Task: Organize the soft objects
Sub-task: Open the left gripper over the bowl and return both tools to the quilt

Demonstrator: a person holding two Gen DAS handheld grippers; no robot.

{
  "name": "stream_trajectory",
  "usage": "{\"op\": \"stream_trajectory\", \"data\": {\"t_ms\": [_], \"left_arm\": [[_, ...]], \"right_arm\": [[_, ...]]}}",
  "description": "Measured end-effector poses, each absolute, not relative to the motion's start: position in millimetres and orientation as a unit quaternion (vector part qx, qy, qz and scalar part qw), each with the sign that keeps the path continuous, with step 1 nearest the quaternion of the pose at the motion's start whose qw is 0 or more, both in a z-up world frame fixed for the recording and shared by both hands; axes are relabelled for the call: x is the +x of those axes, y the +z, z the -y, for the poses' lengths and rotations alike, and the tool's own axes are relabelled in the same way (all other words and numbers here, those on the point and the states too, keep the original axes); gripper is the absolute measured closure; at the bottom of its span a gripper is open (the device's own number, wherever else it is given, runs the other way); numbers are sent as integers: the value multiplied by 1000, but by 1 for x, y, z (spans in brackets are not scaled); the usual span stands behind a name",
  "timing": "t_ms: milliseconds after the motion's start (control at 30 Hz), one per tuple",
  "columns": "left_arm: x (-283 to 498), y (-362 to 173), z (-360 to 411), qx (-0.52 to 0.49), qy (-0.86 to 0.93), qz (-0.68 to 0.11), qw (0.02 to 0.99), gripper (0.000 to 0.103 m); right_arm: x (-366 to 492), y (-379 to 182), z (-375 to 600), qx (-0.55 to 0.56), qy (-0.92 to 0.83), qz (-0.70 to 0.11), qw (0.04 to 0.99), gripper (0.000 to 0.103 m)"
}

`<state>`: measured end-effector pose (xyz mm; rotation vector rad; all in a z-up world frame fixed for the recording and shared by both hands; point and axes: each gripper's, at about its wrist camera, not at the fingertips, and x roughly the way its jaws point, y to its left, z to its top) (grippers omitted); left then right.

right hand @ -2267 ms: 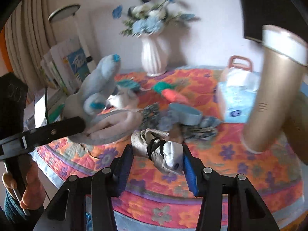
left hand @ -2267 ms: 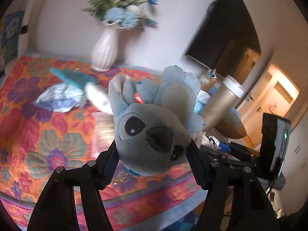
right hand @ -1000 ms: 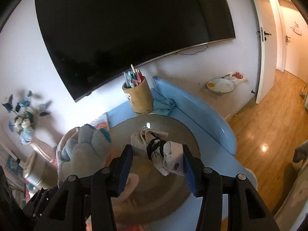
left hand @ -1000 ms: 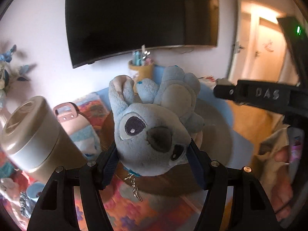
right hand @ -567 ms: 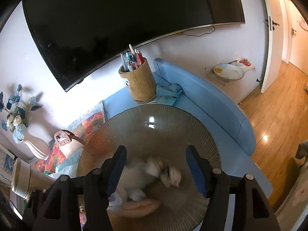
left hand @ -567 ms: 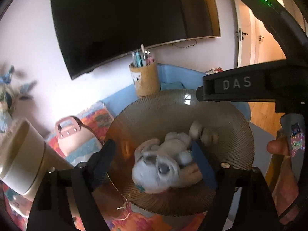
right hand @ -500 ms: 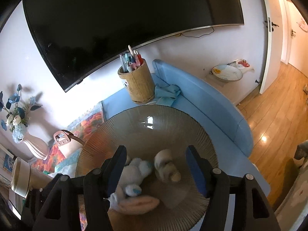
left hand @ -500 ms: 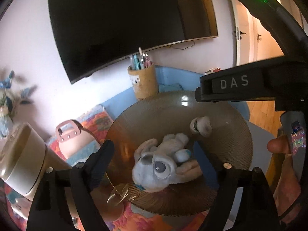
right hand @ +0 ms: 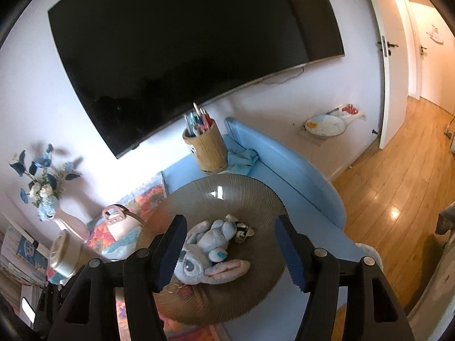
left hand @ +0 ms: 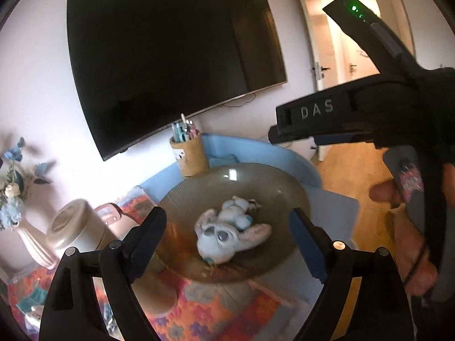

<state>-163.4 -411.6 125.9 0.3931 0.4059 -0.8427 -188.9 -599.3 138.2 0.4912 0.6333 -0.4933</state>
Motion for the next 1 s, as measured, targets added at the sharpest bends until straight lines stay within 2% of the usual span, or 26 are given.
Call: {"op": "stream_trajectory", "data": {"t_ms": [167,233,300,533,700,867,1000], "left_arm": [[-180,133,358,160,-458,-222,846,16],[-183,136,330,148,-469,-241,837,16],[-181,140,294,125,-470,-251,837,16],[-138,135,177,74,-352,-283,889,16],[-87,99,84,20,-222,-334,916,16],[-34,39,34,12,-132,-418,899,16],[-8,5,15,-56,-174,-448,875,16]], "right_arm": [[-218,156,567,233,-222,-276,906,38],[-227,159,550,224,-214,-268,912,24],[-235,160,527,208,-201,-260,921,16],[-224,145,442,162,-104,-282,940,16],[-182,120,357,124,-5,-318,940,14],[-121,52,276,118,62,-391,911,12],[-75,5,233,32,32,-432,901,12]]}}
